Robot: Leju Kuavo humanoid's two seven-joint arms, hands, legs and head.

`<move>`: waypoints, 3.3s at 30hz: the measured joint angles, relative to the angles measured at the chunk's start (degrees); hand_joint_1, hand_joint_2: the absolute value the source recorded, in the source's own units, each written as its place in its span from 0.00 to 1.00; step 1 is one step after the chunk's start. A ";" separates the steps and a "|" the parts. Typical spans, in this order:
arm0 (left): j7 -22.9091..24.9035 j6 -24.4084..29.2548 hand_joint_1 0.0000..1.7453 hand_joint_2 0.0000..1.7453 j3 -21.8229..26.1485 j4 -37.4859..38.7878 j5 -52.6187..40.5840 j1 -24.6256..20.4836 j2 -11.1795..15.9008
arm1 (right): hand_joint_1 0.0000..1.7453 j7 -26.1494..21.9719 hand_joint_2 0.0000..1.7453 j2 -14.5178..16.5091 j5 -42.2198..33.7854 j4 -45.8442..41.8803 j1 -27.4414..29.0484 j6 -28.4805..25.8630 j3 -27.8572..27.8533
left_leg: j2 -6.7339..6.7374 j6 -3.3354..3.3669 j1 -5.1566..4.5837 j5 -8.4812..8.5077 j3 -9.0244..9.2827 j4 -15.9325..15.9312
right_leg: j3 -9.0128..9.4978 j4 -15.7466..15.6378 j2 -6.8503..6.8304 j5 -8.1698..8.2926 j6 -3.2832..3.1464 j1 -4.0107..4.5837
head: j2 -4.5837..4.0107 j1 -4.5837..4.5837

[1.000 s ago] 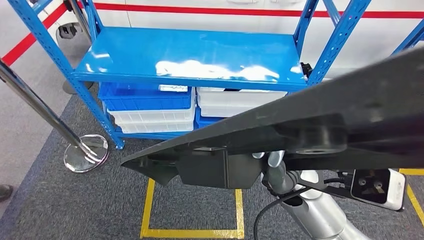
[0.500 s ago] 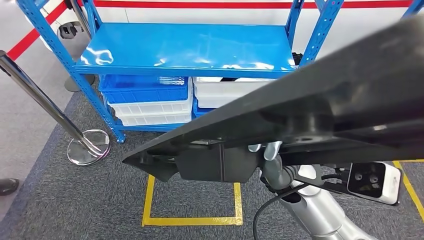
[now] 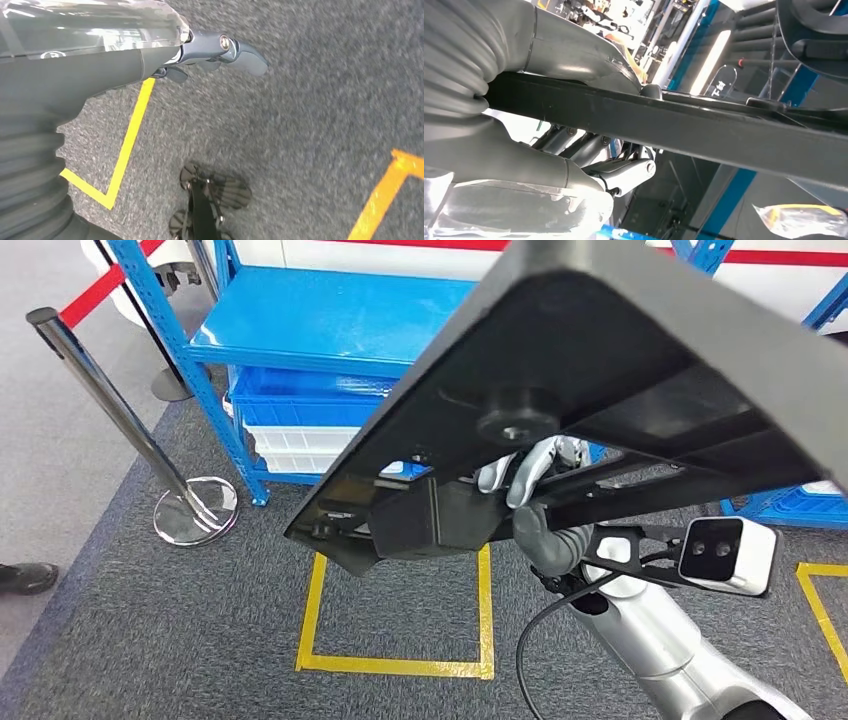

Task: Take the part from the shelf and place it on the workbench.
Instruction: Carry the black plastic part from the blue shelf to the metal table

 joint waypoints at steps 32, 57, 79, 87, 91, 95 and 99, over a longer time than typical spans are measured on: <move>5.74 2.31 0.00 1.00 -4.45 0.96 -0.02 1.38 -0.03 | 1.00 0.00 1.00 3.01 14.03 -4.05 12.59 4.85 -3.04 | -0.86 0.56 -0.83 0.56 -0.19 -0.27 | -1.42 5.37 0.03 -3.70 -0.50 0.28 | 0.00 -0.03; 5.66 0.10 0.00 1.00 -8.17 0.96 -0.04 0.19 0.22 | 1.00 0.06 1.00 2.87 14.49 -4.65 12.48 4.33 -1.94 | 2.05 -1.26 -1.09 0.42 -0.73 0.59 | 4.24 -5.49 -5.64 2.19 -1.47 0.79 | 0.00 -0.03; 4.83 0.77 0.00 1.00 -8.35 0.96 -0.02 0.58 -1.02 | 1.00 -0.06 1.00 9.22 20.33 -2.51 19.88 11.97 -1.85 | -1.12 -3.00 -0.31 -5.42 -8.85 15.06 | 3.19 -4.86 -0.32 2.55 -2.97 0.42 | 0.00 -0.03; 3.99 0.03 0.00 1.00 -8.46 0.96 -0.01 0.43 -1.09 | 1.00 -0.06 1.00 10.95 23.21 -1.00 23.17 12.86 -1.38 | 2.74 -0.84 -1.54 -0.24 -0.91 1.15 | 3.65 -4.91 -5.41 1.96 -2.13 1.19 | 0.00 -0.03; 3.46 0.03 0.00 1.00 -8.56 0.97 0.00 0.58 -1.04 | 1.00 -0.06 1.00 12.42 23.56 -0.25 23.01 12.34 0.85 | 0.45 0.45 -1.14 0.62 -0.33 -0.25 | 3.05 -2.42 -3.21 0.00 -1.08 0.88 | 0.00 -0.03; 3.62 0.03 0.00 1.00 -8.54 0.96 0.00 0.16 -1.08 | 1.00 -0.06 1.00 12.85 23.39 1.15 22.69 12.67 2.77 | -2.34 0.85 -0.99 0.93 -0.25 -0.36 | -3.40 10.39 0.74 -5.26 -0.75 0.64 | 0.00 -0.02; 3.99 0.05 0.00 1.00 -8.38 0.96 0.00 0.27 -1.14 | 1.00 -0.06 1.00 13.55 22.55 3.08 21.26 13.63 4.22 | -5.55 0.23 -0.81 0.52 -0.43 0.64 | 0.04 1.48 3.18 1.27 -0.58 -0.05 | 0.00 -0.02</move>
